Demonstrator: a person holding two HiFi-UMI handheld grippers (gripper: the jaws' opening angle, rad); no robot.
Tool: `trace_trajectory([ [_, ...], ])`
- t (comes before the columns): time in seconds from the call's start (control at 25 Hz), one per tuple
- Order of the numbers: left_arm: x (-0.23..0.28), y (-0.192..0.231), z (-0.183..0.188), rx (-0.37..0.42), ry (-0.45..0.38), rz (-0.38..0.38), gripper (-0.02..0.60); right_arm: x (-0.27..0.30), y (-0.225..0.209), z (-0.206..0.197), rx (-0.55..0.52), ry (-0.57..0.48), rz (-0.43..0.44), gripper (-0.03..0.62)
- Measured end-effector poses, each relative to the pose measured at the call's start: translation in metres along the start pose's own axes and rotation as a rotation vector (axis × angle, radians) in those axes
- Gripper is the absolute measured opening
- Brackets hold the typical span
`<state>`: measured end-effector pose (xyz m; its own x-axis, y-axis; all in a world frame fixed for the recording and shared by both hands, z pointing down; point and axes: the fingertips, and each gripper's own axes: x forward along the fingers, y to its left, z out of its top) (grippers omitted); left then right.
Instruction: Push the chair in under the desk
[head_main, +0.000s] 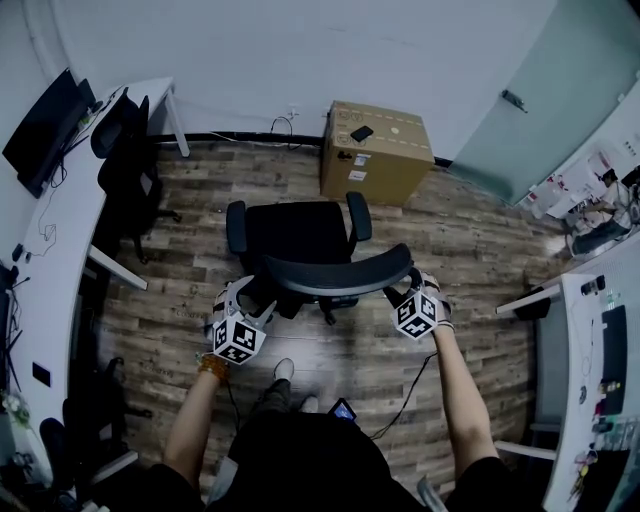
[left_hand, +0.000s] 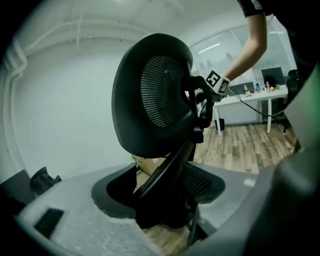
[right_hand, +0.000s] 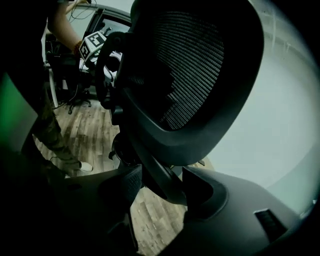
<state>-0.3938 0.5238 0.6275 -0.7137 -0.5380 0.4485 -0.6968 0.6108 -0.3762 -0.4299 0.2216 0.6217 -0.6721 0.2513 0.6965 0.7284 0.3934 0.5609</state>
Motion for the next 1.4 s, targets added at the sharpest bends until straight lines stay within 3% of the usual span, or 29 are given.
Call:
trace_trajectory([
  [0.44,0.007,0.003,-0.001,0.047,-0.018,-0.057,0.291,0.028,0.003,0.0,-0.061,0.022,0.143,0.264],
  [0.84,0.003,0.024,-0.018,0.049,0.027,-0.177,0.276,0.029,0.021,0.019,-0.054,0.023,0.217,0.25],
  [1.4,0.001,0.027,-0.031,0.022,0.115,-0.259,0.273,0.023,0.039,0.021,0.0,0.084,0.196,0.245],
])
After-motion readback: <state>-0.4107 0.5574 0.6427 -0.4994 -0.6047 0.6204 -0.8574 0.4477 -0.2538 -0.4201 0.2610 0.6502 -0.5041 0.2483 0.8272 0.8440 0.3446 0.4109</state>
